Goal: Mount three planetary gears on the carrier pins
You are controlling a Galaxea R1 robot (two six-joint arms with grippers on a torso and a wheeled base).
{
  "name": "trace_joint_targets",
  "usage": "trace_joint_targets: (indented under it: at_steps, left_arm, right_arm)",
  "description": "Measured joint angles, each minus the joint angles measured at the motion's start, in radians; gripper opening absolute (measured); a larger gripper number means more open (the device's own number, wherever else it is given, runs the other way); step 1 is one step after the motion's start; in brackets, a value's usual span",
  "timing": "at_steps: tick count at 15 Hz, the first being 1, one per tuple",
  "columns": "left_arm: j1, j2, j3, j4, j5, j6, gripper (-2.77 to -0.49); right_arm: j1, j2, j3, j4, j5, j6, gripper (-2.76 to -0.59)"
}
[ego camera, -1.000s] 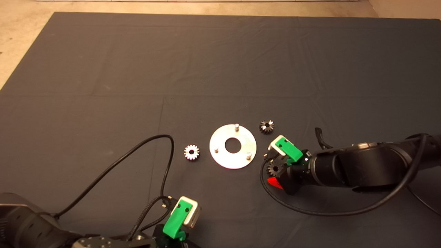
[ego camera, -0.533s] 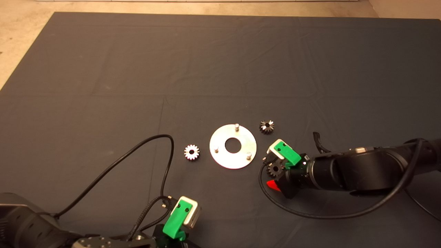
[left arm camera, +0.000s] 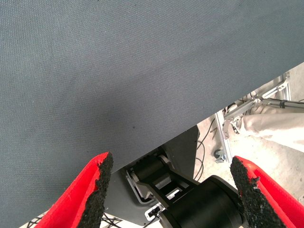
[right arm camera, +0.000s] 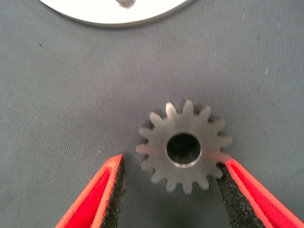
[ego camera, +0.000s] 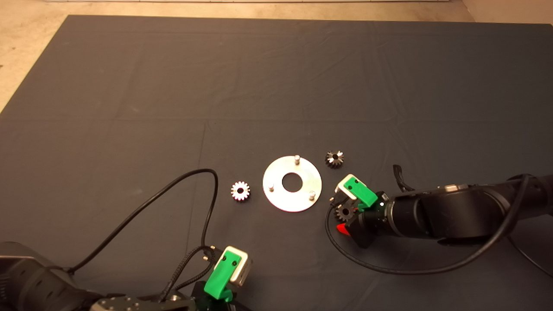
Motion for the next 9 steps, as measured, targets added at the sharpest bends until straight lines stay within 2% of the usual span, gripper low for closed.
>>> trace_joint_targets:
  at_steps: [3,6,9]
  left_arm:
    - [0.0,0.0,0.0,0.0,0.0,0.0,-1.51]
    - [0.0,0.0,0.0,0.0,0.0,0.0,-1.51]
    - [0.0,0.0,0.0,0.0,0.0,0.0,-1.51]
  right_arm:
    - [0.0,0.0,0.0,-0.002,0.0,-0.029,-1.98]
    - [0.0,0.0,0.0,-0.023,0.0,-0.037,-1.98]
    - [0.0,0.0,0.0,-0.051,0.001,-0.037,-2.11]
